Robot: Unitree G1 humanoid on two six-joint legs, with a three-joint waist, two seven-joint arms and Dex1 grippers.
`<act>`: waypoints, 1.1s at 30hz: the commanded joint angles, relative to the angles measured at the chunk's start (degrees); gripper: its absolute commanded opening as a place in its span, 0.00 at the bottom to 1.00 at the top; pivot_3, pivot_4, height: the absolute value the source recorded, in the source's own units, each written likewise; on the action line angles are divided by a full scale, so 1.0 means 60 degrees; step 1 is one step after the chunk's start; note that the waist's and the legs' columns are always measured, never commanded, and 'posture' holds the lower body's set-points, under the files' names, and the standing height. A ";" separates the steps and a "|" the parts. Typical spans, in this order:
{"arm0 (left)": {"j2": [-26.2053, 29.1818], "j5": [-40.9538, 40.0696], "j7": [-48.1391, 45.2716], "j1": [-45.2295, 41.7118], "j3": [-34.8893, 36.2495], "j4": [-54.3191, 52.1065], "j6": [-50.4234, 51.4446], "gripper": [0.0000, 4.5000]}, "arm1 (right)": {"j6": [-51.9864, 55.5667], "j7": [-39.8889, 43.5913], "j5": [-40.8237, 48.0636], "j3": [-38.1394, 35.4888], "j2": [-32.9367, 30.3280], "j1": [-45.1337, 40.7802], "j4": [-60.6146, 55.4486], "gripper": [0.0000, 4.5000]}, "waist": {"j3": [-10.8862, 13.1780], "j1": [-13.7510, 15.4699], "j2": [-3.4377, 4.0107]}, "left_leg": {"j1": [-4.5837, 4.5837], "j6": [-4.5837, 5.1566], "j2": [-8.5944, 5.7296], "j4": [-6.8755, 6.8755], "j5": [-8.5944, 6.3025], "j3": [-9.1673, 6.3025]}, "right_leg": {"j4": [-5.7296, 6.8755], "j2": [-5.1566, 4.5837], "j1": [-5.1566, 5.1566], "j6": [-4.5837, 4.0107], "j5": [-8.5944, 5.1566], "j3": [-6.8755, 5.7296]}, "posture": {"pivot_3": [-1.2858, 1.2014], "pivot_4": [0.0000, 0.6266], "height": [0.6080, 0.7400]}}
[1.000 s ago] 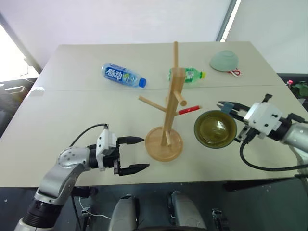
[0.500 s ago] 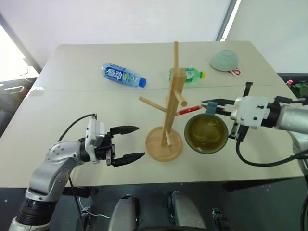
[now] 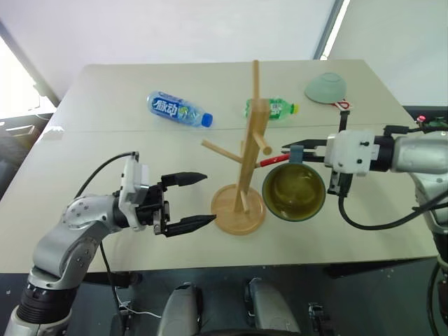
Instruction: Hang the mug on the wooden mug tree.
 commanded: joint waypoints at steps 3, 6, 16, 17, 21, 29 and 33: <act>0.0052 -0.0218 0.0165 -0.0196 0.0212 -0.0384 0.0028 1.00 | -0.0162 0.0156 -0.0125 0.0138 0.0107 -0.0599 0.0136 0.01 | 0.0000 -0.0010 0.0000 | 0.0001 0.0000 -0.0001 0.0000 0.0000 -0.0001 | 0.0001 0.0002 0.0000 0.0000 0.0000 0.0000 | 0.52 0.24 1.00; 0.0025 -0.0212 0.0225 -0.0225 0.0144 -0.0419 0.0031 1.00 | -0.0315 0.0327 -0.0240 0.0344 0.0170 -0.0860 0.0321 0.01 | 0.0000 -0.0010 0.0000 | 0.0002 0.0000 -0.0003 0.0000 0.0000 0.0000 | 0.0001 0.0005 0.0000 0.0000 0.0000 0.0000 | 0.52 0.24 1.00; -0.0009 -0.0168 0.0340 -0.0247 0.0108 -0.0448 -0.0028 1.00 | -0.0194 0.0768 -0.0264 0.0719 0.0372 -0.1276 0.0567 0.01 | 0.0000 -0.0002 0.0000 | 0.0001 0.0000 -0.0002 0.0000 0.0000 0.0000 | 0.0002 0.0003 0.0001 0.0001 0.0001 0.0000 | 0.52 0.24 1.00; -0.0017 -0.0162 0.0356 -0.0257 0.0093 -0.0451 -0.0033 1.00 | -0.0148 0.0761 -0.0255 0.0735 0.0417 -0.1320 0.0577 0.08 | 0.0000 -0.0002 0.0000 | 0.0002 -0.0001 -0.0002 0.0000 0.0000 0.0000 | 0.0002 0.0003 0.0001 0.0001 0.0001 -0.0001 | 0.52 0.24 1.00; -0.0057 -0.0131 0.0391 -0.0251 0.0055 -0.0447 -0.0067 1.00 | -0.0406 0.0677 -0.0442 0.0699 0.0489 -0.1467 0.0690 0.44 | 0.0000 -0.0002 0.0000 | 0.0003 -0.0001 -0.0002 0.0000 0.0000 0.0000 | 0.0004 0.0004 0.0001 0.0001 0.0001 0.0000 | 0.52 0.24 1.00; -0.0174 0.0093 0.0437 -0.0265 0.0013 -0.0243 -0.0210 1.00 | -0.0069 0.0390 -0.0131 -0.0237 0.0115 -0.1405 0.0640 0.78 | 0.0000 0.0010 0.0000 | 0.0001 -0.0001 -0.0003 0.0002 0.0001 0.0001 | 0.0004 0.0001 0.0001 0.0000 0.0001 -0.0001 | 0.52 0.24 1.00; -0.0345 0.0369 0.0792 -0.0190 0.0102 -0.0027 -0.0260 1.00 | 0.1156 0.0127 0.0641 -0.1367 -0.0157 -0.0670 0.0231 0.78 | 0.0000 0.0032 -0.0001 | 0.0002 -0.0001 -0.0002 0.0002 0.0000 -0.0003 | 0.0002 0.0000 0.0007 0.0000 0.0001 -0.0002 | 0.52 0.24 1.00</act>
